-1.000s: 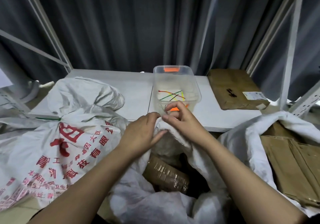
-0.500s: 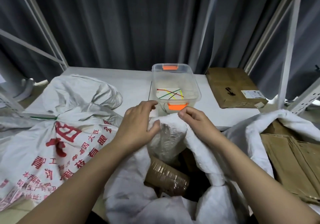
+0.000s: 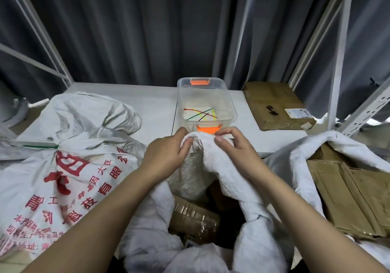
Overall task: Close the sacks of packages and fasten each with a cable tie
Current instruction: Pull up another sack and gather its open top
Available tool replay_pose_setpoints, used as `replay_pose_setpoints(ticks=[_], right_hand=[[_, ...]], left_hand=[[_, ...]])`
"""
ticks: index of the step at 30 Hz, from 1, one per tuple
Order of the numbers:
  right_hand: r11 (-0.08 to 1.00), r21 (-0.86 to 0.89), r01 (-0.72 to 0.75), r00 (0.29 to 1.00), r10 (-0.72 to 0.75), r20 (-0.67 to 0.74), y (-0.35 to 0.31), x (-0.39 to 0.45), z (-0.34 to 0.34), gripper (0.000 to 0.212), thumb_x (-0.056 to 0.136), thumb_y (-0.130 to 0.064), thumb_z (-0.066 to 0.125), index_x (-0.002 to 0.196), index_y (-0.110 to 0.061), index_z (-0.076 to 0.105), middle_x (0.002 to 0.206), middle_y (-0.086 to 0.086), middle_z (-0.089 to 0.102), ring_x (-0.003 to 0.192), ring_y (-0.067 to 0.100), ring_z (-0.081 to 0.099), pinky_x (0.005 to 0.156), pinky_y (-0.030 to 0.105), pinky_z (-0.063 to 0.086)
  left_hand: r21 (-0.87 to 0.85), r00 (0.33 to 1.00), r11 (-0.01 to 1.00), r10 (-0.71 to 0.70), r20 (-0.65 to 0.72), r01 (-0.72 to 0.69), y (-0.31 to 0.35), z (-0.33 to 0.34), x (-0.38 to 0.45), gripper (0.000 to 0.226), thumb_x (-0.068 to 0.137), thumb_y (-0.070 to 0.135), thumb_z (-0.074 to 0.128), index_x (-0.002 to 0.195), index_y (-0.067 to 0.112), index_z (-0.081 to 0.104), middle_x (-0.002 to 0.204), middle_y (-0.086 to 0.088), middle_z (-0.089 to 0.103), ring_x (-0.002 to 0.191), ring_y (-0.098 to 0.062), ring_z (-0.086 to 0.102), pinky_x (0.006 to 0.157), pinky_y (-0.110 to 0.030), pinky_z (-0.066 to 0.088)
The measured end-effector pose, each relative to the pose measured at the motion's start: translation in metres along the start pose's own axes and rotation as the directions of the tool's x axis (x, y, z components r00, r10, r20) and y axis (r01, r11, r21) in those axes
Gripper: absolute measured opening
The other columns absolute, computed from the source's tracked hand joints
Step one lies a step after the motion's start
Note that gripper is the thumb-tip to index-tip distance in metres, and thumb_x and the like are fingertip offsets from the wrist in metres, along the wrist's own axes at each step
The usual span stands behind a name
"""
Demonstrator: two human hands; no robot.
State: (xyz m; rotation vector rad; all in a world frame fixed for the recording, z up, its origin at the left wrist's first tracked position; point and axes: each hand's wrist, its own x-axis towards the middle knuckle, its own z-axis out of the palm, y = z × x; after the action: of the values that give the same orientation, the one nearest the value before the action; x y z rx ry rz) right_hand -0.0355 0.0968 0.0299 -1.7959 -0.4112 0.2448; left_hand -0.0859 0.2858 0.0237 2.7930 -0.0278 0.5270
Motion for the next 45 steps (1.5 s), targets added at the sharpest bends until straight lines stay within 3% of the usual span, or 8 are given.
replay_pose_setpoints(ticks=[5,9,15,19,23,28,33,45], right_hand=[[0.956,0.291,-0.047,0.987,0.0,0.161,-0.016,0.0,-0.004,0.015,0.098,-0.015,0.049,0.083,-0.016,0.053,0.074,-0.005,0.058,0.07,0.003,0.053,0.066,0.018,0.042],[0.946,0.317,-0.068,0.984,0.011,0.176,-0.021,-0.004,-0.003,0.006,0.098,-0.017,0.047,0.095,-0.016,0.052,0.077,-0.009,0.063,0.072,0.001,0.058,0.07,0.019,0.044],[0.709,-0.687,0.158,0.967,-0.252,-0.038,0.005,-0.027,-0.002,0.053,0.09,-0.058,0.048,0.13,-0.024,0.045,0.128,-0.01,0.052,0.115,0.008,0.05,0.086,0.029,0.04],[0.864,-0.456,0.212,0.958,-0.275,-0.077,0.004,-0.022,-0.012,0.007,0.095,-0.034,0.056,0.098,-0.028,0.053,0.096,-0.02,0.061,0.091,0.003,0.057,0.076,0.028,0.043],[0.987,-0.079,0.142,0.99,-0.141,0.014,-0.004,-0.011,-0.021,0.01,0.094,-0.013,0.059,0.085,-0.018,0.056,0.078,-0.016,0.059,0.079,-0.002,0.053,0.075,0.014,0.04],[0.975,0.212,-0.06,0.99,0.031,0.139,-0.01,-0.019,-0.021,0.016,0.092,-0.015,0.061,0.107,-0.013,0.055,0.091,0.013,0.062,0.087,0.016,0.056,0.082,0.027,0.042],[0.826,-0.563,0.002,1.0,0.006,0.012,-0.003,-0.04,-0.03,0.042,0.086,-0.053,0.059,0.12,-0.035,0.042,0.095,-0.016,0.053,0.089,0.008,0.054,0.082,0.032,0.044],[0.921,0.389,0.023,0.996,-0.055,0.072,-0.023,-0.043,-0.04,0.016,0.088,-0.008,0.065,0.099,-0.013,0.055,0.082,-0.002,0.066,0.074,0.008,0.061,0.067,0.02,0.048]], left_hand=[[-0.154,0.971,0.961,0.216,-0.102,-0.23,0.014,-0.006,0.001,0.052,0.082,0.047,0.042,0.123,0.017,0.049,0.111,0.002,0.061,0.101,-0.015,0.054,0.084,-0.029,0.036],[0.001,0.947,0.95,0.312,-0.073,-0.313,0.025,0.004,0.002,0.034,0.087,0.045,0.042,0.11,0.021,0.047,0.092,0.0,0.067,0.077,-0.02,0.066,0.055,-0.027,0.047],[0.134,0.979,0.977,0.179,-0.094,-0.165,0.023,0.004,0.01,0.033,0.093,0.043,0.035,0.099,0.016,0.052,0.065,-0.002,0.066,0.058,-0.027,0.064,0.046,-0.028,0.037],[0.053,0.999,0.998,0.02,0.033,-0.021,0.026,0.005,0.012,0.034,0.098,0.048,0.03,0.106,0.021,0.049,0.094,-0.004,0.068,0.094,-0.029,0.061,0.063,-0.032,0.03],[-0.03,0.953,0.957,0.283,-0.11,-0.288,0.031,0.002,0.011,0.045,0.084,0.048,0.041,0.111,0.015,0.052,0.101,-0.004,0.062,0.093,-0.024,0.058,0.074,-0.035,0.04],[0.13,0.909,0.922,0.383,-0.164,-0.365,0.041,0.018,0.01,0.025,0.091,0.038,0.039,0.103,0.017,0.045,0.077,-0.004,0.06,0.063,-0.023,0.062,0.047,-0.03,0.045],[0.16,0.942,0.958,0.267,-0.203,-0.238,0.037,0.016,0.015,0.019,0.089,0.036,0.038,0.091,0.018,0.043,0.055,0.002,0.058,0.04,-0.021,0.056,0.036,-0.019,0.029],[-0.111,0.9,0.898,0.406,-0.159,-0.425,0.061,0.005,0.01,0.042,0.084,0.044,0.046,0.111,0.012,0.048,0.099,-0.005,0.062,0.087,-0.019,0.055,0.076,-0.029,0.037]])
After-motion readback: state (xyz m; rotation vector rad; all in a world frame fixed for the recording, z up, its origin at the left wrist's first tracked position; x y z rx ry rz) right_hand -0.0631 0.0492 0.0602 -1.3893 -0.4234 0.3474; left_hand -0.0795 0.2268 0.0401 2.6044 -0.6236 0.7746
